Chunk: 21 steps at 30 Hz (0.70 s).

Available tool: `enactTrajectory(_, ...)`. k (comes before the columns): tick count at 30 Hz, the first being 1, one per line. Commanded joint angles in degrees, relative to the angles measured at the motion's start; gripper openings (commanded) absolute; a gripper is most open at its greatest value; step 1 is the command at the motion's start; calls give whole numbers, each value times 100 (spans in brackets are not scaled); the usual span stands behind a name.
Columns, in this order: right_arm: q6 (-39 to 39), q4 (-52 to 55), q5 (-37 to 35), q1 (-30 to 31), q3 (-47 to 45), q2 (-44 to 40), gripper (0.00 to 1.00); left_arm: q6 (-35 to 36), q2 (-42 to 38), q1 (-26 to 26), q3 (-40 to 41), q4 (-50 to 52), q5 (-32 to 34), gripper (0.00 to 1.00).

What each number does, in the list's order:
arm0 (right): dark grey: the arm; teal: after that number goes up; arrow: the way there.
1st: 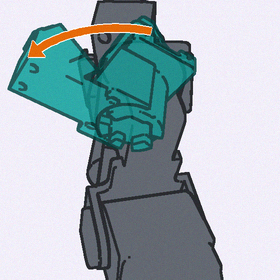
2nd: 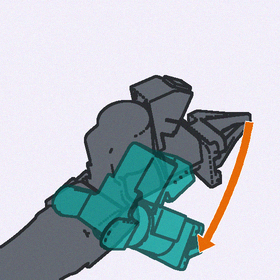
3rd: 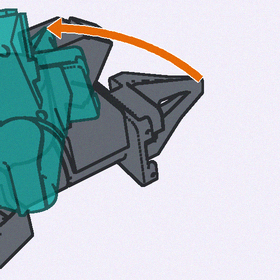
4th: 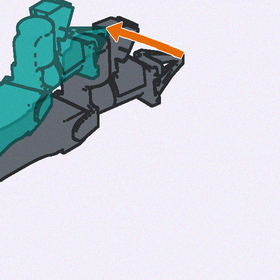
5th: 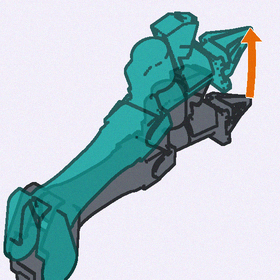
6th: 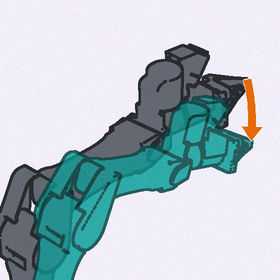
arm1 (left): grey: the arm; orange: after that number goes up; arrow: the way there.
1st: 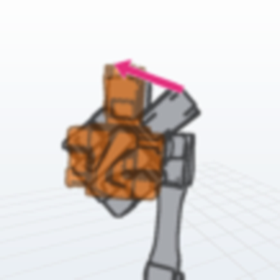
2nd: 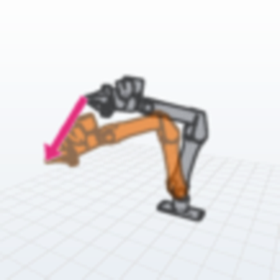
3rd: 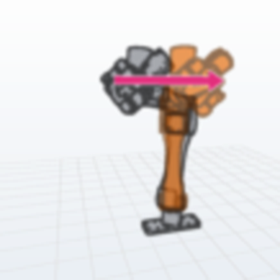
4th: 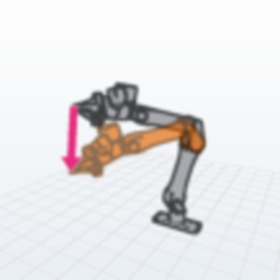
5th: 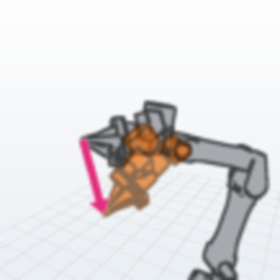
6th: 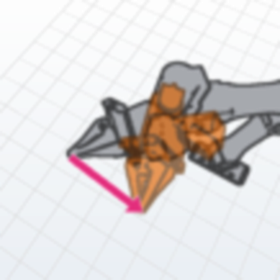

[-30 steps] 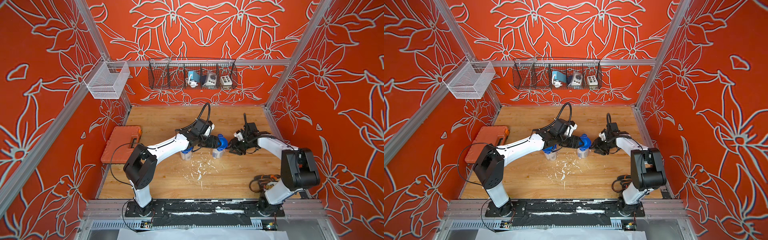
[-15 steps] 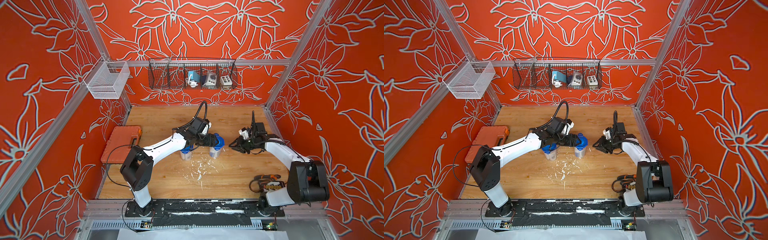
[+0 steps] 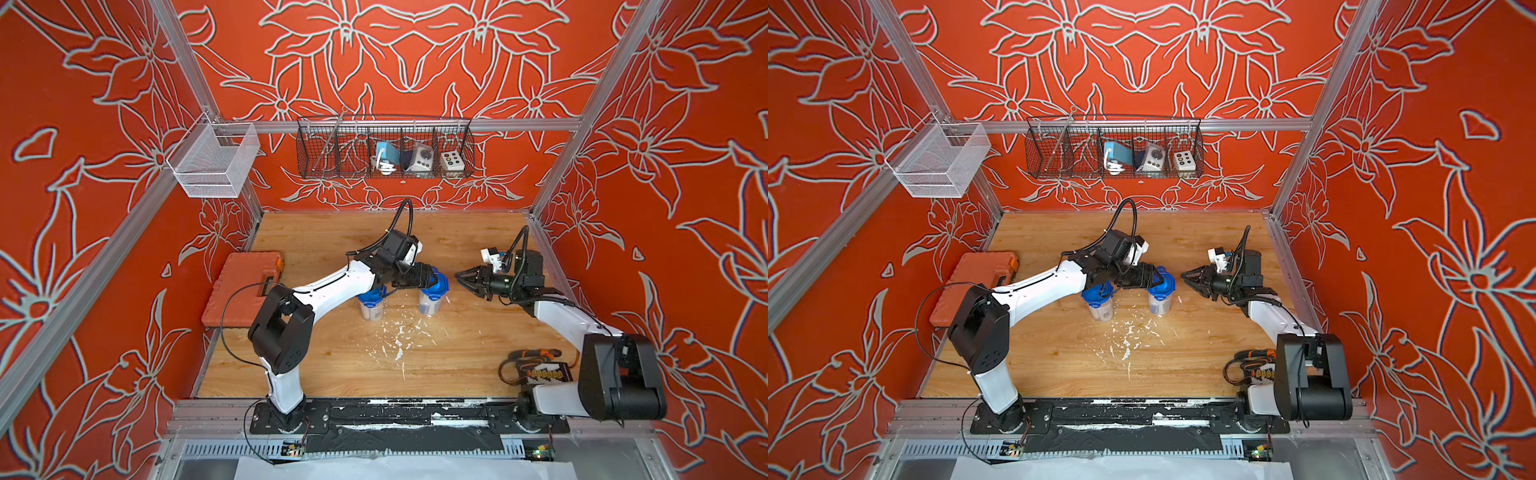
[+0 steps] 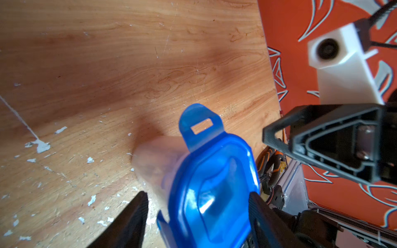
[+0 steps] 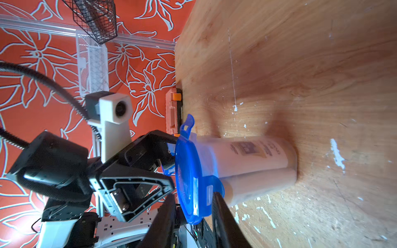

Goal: Take out toiletry kits
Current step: Unfasten the latch on the container.

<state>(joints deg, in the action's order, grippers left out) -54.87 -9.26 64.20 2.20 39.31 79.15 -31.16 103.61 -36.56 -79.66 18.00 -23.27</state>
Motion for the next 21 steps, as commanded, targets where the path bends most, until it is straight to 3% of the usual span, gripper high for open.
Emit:
enactTrajectory(1,-630,-1152,313,1,-269,214,37,0,138,32,-40,-14,-93,67)
enactTrajectory(5,-1125,-2068,421,9,-513,505,40,-1,109,34,158,27,27,66)
enactTrajectory(14,-1462,-2836,540,311,-678,891,51,-30,-16,30,394,142,259,64)
enactTrajectory(21,-2316,-4196,524,437,-912,1287,45,-30,12,25,509,232,451,62)
